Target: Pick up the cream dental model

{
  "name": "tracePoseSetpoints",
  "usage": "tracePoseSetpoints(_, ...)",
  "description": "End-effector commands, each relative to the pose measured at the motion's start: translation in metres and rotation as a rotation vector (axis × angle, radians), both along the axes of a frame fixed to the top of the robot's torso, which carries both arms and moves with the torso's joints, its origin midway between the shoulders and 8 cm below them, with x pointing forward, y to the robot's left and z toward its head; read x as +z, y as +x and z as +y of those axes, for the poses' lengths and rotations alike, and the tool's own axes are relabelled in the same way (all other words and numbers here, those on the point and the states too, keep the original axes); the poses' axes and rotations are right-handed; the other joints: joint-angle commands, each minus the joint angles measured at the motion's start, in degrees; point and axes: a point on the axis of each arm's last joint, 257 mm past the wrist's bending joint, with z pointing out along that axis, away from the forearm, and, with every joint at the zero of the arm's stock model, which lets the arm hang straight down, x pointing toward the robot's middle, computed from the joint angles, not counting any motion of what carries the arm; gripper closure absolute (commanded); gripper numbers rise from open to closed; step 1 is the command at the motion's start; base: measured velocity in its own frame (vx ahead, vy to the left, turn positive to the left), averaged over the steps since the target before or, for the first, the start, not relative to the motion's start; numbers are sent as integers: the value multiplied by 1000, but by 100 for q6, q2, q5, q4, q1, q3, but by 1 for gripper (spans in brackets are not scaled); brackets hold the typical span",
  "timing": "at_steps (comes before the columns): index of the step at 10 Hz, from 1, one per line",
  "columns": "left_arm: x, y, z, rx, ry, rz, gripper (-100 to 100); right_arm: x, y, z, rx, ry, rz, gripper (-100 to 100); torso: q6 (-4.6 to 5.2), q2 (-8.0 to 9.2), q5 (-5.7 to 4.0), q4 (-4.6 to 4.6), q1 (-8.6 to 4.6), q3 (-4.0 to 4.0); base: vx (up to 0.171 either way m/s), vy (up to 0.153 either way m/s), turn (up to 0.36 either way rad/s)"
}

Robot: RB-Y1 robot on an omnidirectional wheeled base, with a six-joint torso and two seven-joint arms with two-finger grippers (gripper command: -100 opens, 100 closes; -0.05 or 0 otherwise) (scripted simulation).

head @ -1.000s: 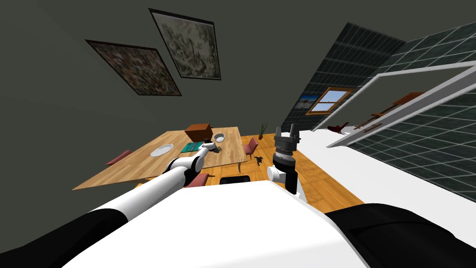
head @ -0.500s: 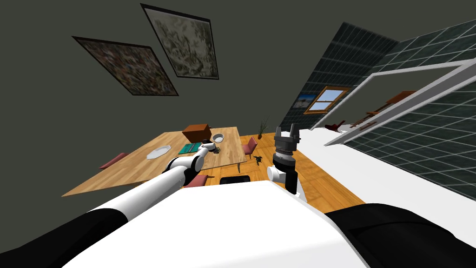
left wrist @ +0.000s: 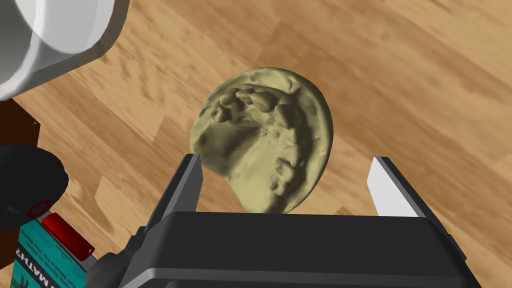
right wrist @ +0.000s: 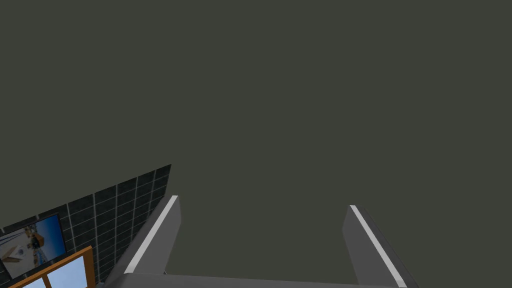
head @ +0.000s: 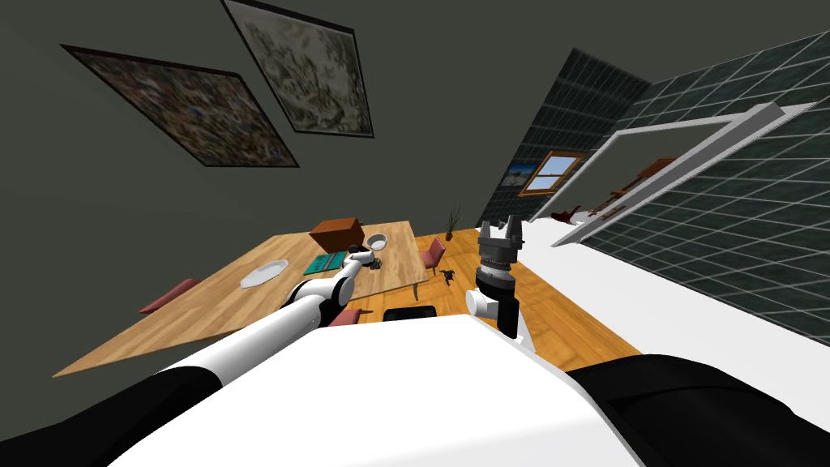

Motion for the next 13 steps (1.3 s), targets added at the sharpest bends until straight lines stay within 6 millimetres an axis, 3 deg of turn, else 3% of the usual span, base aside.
tracePoseSetpoints(1, -6, -7, 9, 36, -1, 1, -100, 0, 0, 0, 0, 0, 0, 0, 0, 0, 0, 0, 0, 0, -2, 54, -217)
tracePoseSetpoints(4, -9, -10, 13, 51, -1, 1, -100, 0, 0, 0, 0, 0, 0, 0, -1, 0, 1, 0, 3, 0, -2, 40, -110)
tracePoseSetpoints(5, -9, -10, 13, 54, -2, 1, 100, 0, 0, 0, 0, 0, 0, 0, -2, -2, -1, 0, -5, -1, 0, 0, 0)
tracePoseSetpoints(9, -10, -10, 12, 53, -2, 2, 100, 0, 0, 0, 0, 0, 0, 0, -3, -6, -4, -1, -13, -3, 0, 0, 0)
tracePoseSetpoints(10, -10, -10, 12, 53, -2, 2, 0, 0, 0, 0, 0, 0, 0, 0, -3, -6, -4, -1, -13, -3, 0, 0, 0)
tracePoseSetpoints(11, -4, -4, 6, 23, -1, 1, 100, 0, 0, 0, 0, 0, 0, 0, -3, -6, -4, -1, -13, -3, 4, -41, 277)
tracePoseSetpoints(13, 3, 3, -4, -16, -1, 2, 100, 0, 0, 0, 0, 0, 0, 0, -10, -5, -9, -1, -36, -3, 3, -76, 249)
